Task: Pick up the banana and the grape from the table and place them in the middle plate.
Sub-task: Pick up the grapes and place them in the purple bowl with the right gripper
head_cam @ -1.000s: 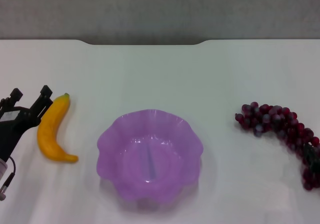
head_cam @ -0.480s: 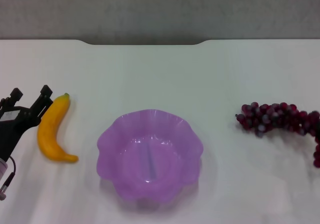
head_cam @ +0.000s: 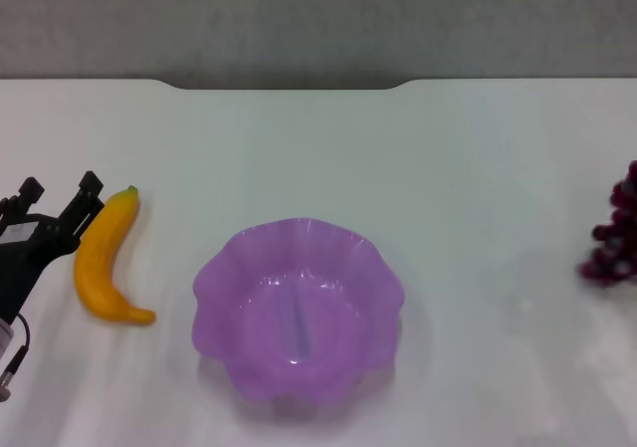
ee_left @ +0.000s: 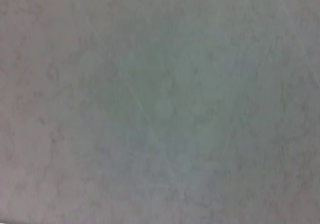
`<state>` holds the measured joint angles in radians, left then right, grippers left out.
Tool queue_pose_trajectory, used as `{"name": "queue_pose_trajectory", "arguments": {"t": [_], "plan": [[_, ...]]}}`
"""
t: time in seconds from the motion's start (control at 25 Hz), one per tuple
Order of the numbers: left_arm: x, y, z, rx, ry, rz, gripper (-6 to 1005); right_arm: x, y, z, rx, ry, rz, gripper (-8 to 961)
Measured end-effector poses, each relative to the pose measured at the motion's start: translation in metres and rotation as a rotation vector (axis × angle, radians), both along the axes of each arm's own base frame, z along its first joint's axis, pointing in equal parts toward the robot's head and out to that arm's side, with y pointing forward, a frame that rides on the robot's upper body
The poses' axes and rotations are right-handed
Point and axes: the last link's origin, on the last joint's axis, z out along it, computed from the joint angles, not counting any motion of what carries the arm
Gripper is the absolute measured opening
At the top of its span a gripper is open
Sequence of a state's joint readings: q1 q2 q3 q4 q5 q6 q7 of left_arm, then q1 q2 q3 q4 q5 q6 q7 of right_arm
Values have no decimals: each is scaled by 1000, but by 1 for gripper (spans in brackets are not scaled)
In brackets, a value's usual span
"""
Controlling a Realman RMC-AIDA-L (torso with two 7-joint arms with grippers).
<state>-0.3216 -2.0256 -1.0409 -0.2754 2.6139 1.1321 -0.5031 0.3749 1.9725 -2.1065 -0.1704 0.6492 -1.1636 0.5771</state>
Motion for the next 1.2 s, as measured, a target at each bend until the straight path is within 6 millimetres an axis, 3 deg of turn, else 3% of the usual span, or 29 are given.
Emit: {"name": "queue_pose_trajectory", "arguments": {"t": [0.28,0.76,0.96,1.2], "plan": [[0,0,0,0,1,0,892,-33,23,24,-15,18,215,300],[0,0,0,0,1,-2,893,-106,81,39,-391,-80,525,293],[0,0,0,0,1,-2,893,-135,96,30,-569,-176,608,286],[3,1,-2,-16,7,-18,892,-162,108,3,-764,-354,652,283]]}}
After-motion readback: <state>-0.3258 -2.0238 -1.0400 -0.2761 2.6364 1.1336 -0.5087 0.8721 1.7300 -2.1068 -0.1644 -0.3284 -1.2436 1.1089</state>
